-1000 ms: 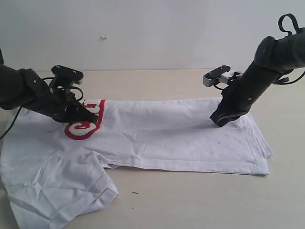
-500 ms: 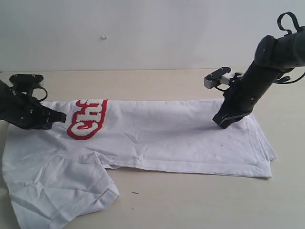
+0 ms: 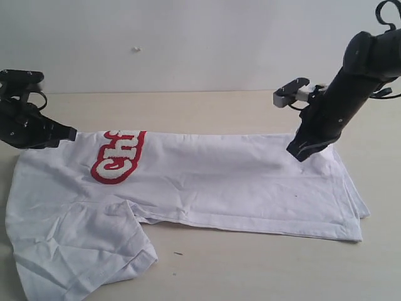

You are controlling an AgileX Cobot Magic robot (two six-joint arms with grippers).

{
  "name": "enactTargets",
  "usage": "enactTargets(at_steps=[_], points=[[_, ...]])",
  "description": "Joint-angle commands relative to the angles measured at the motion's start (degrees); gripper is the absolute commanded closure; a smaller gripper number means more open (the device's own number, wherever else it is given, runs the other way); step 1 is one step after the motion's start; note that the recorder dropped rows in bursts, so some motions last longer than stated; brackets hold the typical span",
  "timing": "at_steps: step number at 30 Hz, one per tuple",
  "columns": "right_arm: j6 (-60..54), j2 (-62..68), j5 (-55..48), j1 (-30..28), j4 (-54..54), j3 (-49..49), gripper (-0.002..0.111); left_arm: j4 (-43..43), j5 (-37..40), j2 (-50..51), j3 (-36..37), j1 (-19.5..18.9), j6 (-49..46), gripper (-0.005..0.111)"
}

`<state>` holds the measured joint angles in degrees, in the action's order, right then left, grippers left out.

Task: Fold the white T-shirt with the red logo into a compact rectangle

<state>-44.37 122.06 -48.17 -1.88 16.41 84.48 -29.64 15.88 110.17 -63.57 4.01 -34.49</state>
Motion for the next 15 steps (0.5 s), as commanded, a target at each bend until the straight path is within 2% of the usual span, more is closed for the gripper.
enactTargets(at_steps=[1,5,7,11,15], points=[[-0.4,-4.0,2.5,-0.1,7.1,-0.1,0.108,0.5,3.6,-0.9,0.2,0.0,0.2,0.107],[3.0,-5.1,3.3,-0.1,12.4,-0.1,0.108,0.6,5.5,-0.9,1.1,0.7,-1.9,0.107],[5.2,-4.2,2.0,0.1,11.5,-0.1,0.108,0.8,7.2,-0.9,1.6,1.4,-3.6,0.107],[14.5,-0.9,1.4,0.5,0.3,-0.1,0.108,0.9,14.0,-0.8,1.6,3.7,-7.5,0.107],[21.2,2.2,0.4,0.5,-6.3,-0.1,0.108,1.4,21.4,-0.3,1.6,5.8,-10.7,0.107]])
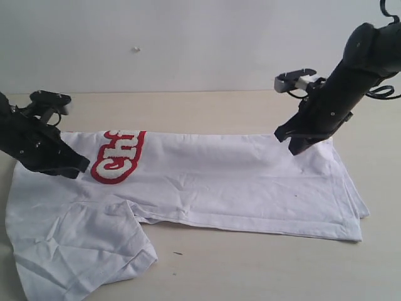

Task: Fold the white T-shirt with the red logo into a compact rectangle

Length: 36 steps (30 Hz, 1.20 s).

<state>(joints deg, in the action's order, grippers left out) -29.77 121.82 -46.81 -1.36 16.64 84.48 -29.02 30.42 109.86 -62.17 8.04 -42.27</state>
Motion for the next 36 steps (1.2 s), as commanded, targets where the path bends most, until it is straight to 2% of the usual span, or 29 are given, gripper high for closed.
enactTargets(at_steps=[1,5,12,16,24,31,33,35,36], points=[[7.2,3.3,-1.2,0.0,-6.6,-0.1,0.108,1.7,8.8,0.4,0.2,2.5,-3.1,0.107],[7.1,6.3,-1.3,0.0,-6.4,-0.1,0.108,6.9,13.5,1.8,0.3,3.9,-2.2,0.107],[7.1,7.1,-0.3,0.0,-6.2,-0.1,0.108,11.4,19.9,4.3,1.5,4.1,-2.2,0.107],[7.1,6.3,-0.5,0.0,-6.1,-0.1,0.108,11.5,22.0,5.1,1.6,4.1,-2.1,0.107],[7.0,0.5,-0.3,0.0,-2.9,-0.1,0.108,10.9,15.7,-2.7,1.6,4.4,-2.3,0.107],[6.9,-0.5,-6.2,0.0,-2.3,-0.1,0.108,8.7,14.8,-6.7,3.8,4.5,-2.2,0.107],[6.9,-0.6,-7.9,0.0,-3.5,-0.5,0.108,5.9,14.7,-7.3,5.2,5.0,-5.1,0.107],[12.6,-1.9,-1.3,-0.1,-10.6,-4.4,0.108,7.1,14.8,-7.4,5.5,7.7,-5.6,0.107],[20.0,-3.0,5.7,-0.3,-16.2,-7.1,0.108,7.9,14.2,-7.4,5.5,10.0,-5.6,0.107]])
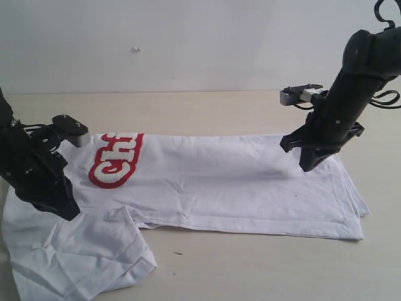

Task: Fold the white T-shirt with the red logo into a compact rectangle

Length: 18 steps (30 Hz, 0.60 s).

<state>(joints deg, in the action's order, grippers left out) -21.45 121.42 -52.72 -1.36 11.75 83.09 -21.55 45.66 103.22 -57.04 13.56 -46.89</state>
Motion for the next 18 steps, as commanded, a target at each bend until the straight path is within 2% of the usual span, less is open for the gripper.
enactTargets(at_steps=[1,3,8,18], points=[[15.5,-3.0,16.5,-0.6,-14.5,-7.4,0.108,1.2,-1.8,-0.8,0.4,5.9,-1.0,0.107],[18.2,-1.8,19.9,-0.8,-17.4,-7.7,0.108,1.8,-3.5,-0.7,0.4,7.5,-1.0,0.107],[18.5,1.3,20.7,-0.8,-18.4,-5.9,0.108,2.5,-3.0,-0.6,0.4,7.6,-1.1,0.107],[18.5,-7.3,17.8,-0.8,-16.2,-4.7,0.108,1.6,-1.9,-4.3,0.4,8.0,-2.1,0.107]])
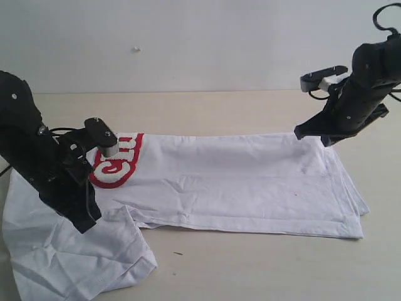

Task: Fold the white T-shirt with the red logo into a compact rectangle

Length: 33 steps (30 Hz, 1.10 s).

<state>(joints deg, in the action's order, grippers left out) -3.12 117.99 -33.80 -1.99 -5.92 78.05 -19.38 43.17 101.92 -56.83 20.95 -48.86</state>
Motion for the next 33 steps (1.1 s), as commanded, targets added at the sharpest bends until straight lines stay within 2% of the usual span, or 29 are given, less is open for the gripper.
enactTargets(at_steps=[1,5,8,10,13,16,18,20,24,25,29,33], points=[[0.2,-4.9,-1.7,0.0,1.5,0.4,0.108,-0.6,0.8,-4.0,0.2,1.0,-0.1,0.107],[0.2,-8.8,-5.1,0.0,1.2,0.4,0.108,-0.6,3.5,-6.8,0.3,4.4,-0.2,0.106],[-0.7,-12.0,-8.0,0.0,1.1,0.4,0.108,0.9,4.0,-7.7,2.1,8.8,0.5,0.093],[-0.9,-14.1,-9.1,0.0,1.0,0.0,0.108,5.9,3.8,-8.2,3.4,12.1,5.9,0.086],[-0.9,-17.2,-9.2,0.0,1.0,-1.8,0.108,13.6,4.4,-9.3,5.4,17.7,14.8,0.084],[-0.9,-19.6,-8.5,0.0,1.3,-3.5,0.108,14.2,2.9,-10.8,8.7,23.0,17.9,0.084],[-0.9,-20.3,-8.3,0.0,2.0,-4.2,0.108,15.4,-0.5,-11.2,10.8,25.2,22.5,0.084],[-0.9,-20.6,-8.3,0.0,2.5,-4.8,0.108,15.8,-4.3,-11.3,12.2,25.8,26.9,0.079],[-0.9,-20.6,-8.4,0.0,3.0,-5.1,0.108,16.0,-9.9,-10.2,15.7,26.4,30.2,0.053],[-0.9,-20.6,-8.2,0.0,3.0,-5.1,0.108,16.5,-11.1,-9.9,16.1,26.4,31.8,0.050],[-1.3,-20.6,-7.0,0.0,3.6,-5.1,0.108,23.1,-16.7,-8.6,17.2,26.4,39.2,0.050],[-2.5,-20.6,-6.3,0.0,4.9,-5.1,0.108,24.8,-16.2,-6.6,17.2,26.4,40.3,0.050]])
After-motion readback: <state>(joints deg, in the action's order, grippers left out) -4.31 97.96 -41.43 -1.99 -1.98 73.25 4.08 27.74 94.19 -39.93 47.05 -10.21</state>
